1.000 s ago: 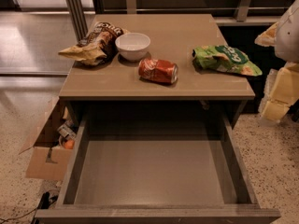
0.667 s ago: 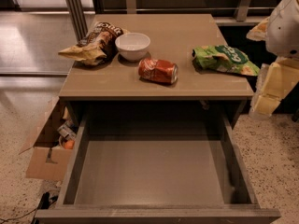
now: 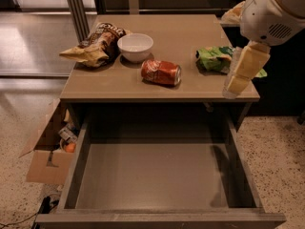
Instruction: Place coke can into top drawer
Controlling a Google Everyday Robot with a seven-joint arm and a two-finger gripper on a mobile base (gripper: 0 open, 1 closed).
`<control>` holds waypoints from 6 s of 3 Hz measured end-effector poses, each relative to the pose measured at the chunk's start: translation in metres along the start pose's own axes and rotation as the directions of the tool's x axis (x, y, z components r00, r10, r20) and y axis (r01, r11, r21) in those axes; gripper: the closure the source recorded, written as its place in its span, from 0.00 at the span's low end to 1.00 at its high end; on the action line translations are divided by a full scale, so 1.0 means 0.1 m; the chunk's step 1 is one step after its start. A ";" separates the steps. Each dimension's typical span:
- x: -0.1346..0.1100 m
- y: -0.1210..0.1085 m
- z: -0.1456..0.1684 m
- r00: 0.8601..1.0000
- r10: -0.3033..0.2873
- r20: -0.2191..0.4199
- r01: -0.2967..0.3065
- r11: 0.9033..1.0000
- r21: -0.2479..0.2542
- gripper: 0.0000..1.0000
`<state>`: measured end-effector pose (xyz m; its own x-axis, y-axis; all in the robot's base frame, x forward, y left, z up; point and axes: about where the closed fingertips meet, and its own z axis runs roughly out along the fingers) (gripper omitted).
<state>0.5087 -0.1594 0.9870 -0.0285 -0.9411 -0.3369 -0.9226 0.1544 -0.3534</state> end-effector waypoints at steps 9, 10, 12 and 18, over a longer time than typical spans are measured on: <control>-0.78 -0.91 2.01 0.933 0.209 0.292 -0.190 0.977 -0.093 0.00; -0.82 -0.91 2.21 0.935 0.223 0.275 -0.197 0.973 -0.119 0.00; -0.79 -0.86 2.43 0.934 0.257 0.248 -0.224 0.962 -0.155 0.16; -0.74 -0.95 2.06 0.920 0.273 0.281 -0.241 0.960 -0.141 1.00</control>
Offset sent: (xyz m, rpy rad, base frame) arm 0.0744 0.0220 -0.0486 0.5306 -0.0081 -0.2450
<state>0.6779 -0.0426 0.8654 -0.1696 -0.7393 -0.6517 -0.9333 0.3329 -0.1347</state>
